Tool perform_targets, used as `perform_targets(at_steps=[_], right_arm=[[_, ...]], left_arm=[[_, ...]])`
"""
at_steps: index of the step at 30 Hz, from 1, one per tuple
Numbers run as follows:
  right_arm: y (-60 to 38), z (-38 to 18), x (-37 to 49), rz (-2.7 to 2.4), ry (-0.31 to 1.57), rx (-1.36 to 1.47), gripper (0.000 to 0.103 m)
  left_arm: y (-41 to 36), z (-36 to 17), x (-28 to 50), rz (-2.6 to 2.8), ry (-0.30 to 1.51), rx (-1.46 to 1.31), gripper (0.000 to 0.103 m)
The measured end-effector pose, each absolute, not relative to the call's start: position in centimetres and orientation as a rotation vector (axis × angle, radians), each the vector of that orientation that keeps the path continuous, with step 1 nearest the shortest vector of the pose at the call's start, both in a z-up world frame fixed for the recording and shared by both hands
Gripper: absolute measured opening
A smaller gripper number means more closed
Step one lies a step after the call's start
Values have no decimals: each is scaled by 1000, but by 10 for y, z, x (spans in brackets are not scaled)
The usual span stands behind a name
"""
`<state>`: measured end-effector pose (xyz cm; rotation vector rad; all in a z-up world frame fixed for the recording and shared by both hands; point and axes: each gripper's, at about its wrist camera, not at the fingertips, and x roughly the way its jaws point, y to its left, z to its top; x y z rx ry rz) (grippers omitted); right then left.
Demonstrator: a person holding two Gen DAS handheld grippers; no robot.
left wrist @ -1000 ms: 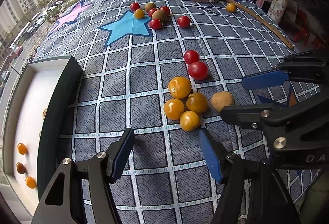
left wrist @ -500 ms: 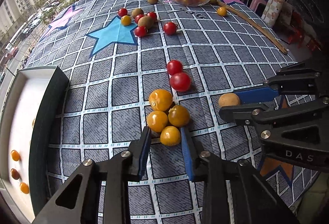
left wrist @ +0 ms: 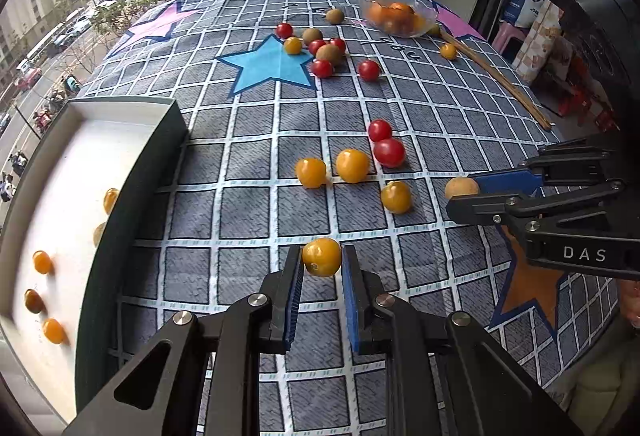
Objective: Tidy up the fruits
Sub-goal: 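Grasp a kiwi with the right tool while the left tool grasps a yellow tomato, then carry the kiwi and yellow tomato into the white tray and open both tools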
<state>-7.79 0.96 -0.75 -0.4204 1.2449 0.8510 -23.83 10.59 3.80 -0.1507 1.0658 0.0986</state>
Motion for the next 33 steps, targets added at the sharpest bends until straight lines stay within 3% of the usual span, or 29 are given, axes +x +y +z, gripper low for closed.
perform_targets(at_steps=[14,33], right_arm=[[83,11,-107,957,1206,-482,26],[238,31,-134,1120,1165,-577,27]], left_arm=[[171,56,-281,250,1009,-205,20],[331,59,-338,633,938,-308,21]])
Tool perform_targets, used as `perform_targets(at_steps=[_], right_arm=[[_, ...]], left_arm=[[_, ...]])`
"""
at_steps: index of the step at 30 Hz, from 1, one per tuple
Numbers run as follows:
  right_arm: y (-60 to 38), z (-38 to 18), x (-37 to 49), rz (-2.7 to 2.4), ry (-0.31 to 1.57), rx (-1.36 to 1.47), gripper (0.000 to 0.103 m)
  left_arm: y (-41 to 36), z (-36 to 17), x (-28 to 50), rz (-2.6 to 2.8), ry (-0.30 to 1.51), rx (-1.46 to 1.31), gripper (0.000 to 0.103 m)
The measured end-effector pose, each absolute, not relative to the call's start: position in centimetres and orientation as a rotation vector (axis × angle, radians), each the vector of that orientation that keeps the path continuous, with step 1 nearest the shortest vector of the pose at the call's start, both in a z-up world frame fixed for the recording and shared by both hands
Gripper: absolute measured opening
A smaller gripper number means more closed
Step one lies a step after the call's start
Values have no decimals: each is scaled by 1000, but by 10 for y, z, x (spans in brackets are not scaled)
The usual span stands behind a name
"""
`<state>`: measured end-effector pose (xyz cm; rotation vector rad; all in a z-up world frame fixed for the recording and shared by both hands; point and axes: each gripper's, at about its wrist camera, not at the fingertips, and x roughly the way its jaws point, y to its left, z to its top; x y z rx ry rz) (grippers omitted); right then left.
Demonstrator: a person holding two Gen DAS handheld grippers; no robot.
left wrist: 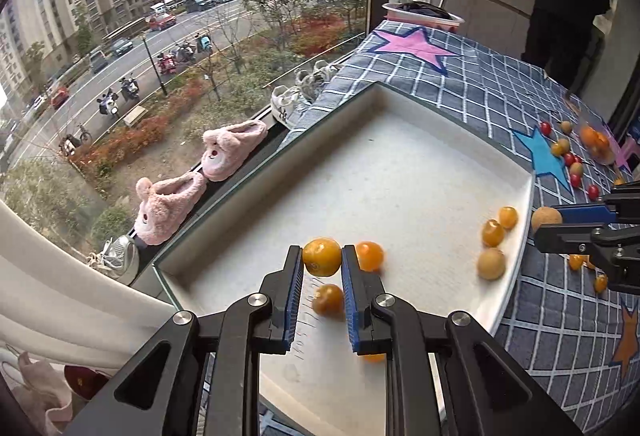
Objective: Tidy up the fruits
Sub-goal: 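Carry the kiwi and yellow tomato into the white tray and open both tools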
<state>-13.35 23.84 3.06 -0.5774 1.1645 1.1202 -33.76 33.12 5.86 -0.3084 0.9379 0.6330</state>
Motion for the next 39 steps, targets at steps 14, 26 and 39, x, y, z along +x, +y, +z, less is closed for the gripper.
perform_targets(at_steps=[14,26,39], right_arm=[[291,-11,-128,1053,1218,-654,26],[299,-14,-138,1028,1163,-725,27],[287,-1,-139,1037,1128,-719,79]], left_arm=[[362,23,-327,674,1017,-360,21],[354,18,-322,669,1039,-333,21],[350,20,-318,676,1091,-312,22]])
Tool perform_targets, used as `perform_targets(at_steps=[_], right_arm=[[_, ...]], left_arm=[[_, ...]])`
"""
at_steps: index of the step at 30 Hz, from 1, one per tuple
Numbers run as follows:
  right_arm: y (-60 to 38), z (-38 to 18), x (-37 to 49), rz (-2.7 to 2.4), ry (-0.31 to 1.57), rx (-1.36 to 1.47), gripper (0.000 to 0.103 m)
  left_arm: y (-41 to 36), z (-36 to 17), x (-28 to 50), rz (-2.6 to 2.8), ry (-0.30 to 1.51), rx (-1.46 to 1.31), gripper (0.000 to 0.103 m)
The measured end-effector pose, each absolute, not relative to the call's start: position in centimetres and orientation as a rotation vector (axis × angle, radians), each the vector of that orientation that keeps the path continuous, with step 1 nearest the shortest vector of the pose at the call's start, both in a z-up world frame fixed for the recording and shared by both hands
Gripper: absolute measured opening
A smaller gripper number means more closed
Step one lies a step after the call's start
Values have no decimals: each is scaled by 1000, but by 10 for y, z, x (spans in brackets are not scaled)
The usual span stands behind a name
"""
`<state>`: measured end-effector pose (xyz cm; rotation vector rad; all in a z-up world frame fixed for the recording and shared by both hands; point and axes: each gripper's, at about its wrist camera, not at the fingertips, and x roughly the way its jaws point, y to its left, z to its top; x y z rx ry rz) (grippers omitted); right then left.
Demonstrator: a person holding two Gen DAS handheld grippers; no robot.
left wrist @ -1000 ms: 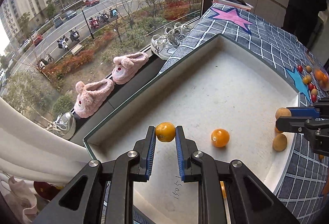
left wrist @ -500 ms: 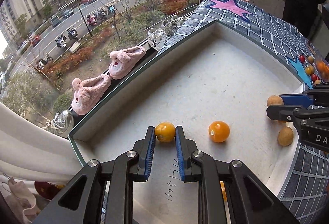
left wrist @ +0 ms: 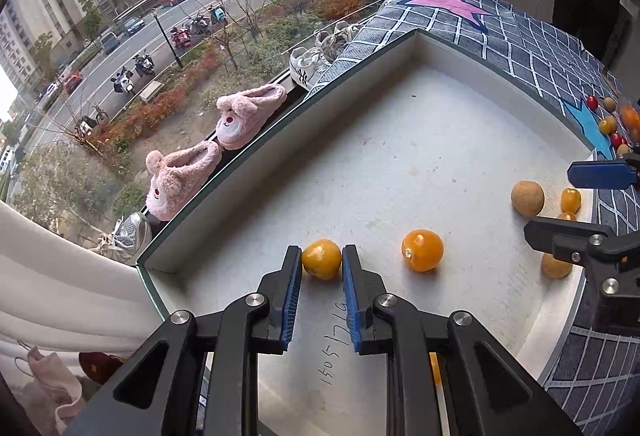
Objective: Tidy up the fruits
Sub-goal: 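Carry the kiwi and yellow tomato into the white tray and open both tools, then move both open tools back over the fruits on the cloth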
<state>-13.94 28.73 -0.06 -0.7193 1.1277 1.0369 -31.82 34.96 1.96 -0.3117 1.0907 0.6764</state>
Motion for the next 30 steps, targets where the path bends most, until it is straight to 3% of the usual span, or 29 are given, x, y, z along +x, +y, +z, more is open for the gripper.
perform_targets(at_steps=[4,7,9,20,30], right_arm=[[265,14,-135,1025,1120,-679,81],[242,22,-130,1014,1131,-634,84],[225,25,-126,1006,1143,-599,85],[92,18,-91,823,1198,-457,85],[20,-8,-29,534,1248,-265,85]], left_arm=[[343,25,-319,653,1100,-307,24],[334,36,-323,628,1038,-301,91],[325,49,-327,617,969,-274,91],[232,84,-293,362,1017,-207,91],[144,40,-212,147,1129,-68,91]])
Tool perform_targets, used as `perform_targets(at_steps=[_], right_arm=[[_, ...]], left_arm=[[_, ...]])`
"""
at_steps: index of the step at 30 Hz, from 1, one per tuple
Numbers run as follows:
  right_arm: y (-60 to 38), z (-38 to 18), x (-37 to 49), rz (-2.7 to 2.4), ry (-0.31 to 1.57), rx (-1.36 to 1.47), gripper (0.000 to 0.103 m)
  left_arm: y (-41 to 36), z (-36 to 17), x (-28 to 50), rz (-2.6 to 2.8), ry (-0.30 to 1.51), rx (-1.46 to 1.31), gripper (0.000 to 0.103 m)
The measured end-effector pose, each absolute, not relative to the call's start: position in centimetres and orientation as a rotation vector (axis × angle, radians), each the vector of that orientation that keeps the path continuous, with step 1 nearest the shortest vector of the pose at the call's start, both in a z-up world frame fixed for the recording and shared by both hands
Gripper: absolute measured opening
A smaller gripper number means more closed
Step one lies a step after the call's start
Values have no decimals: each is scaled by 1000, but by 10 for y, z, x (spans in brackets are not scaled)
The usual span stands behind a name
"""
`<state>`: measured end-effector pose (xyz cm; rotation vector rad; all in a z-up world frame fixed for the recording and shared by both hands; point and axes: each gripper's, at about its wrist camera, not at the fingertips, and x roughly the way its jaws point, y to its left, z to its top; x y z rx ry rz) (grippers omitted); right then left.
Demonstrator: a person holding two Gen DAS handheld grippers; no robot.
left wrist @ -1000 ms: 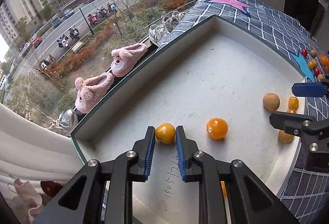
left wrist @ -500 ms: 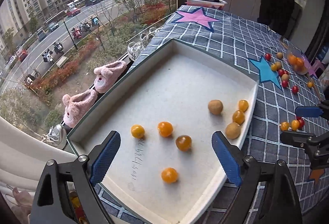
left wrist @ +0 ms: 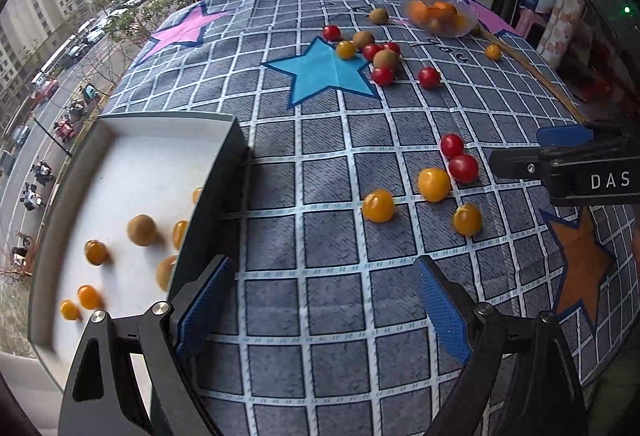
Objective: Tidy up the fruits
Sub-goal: 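Move both open tools back over the fruits on the cloth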
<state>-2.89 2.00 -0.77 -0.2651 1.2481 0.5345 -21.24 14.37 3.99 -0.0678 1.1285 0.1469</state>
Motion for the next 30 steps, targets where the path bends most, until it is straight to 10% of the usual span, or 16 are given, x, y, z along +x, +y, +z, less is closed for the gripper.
perform_targets(at_steps=[30], right_arm=[[66,-7,48,446,1523,-317,83]], left_arm=[[154,34,-150,135,1409,-173,91]])
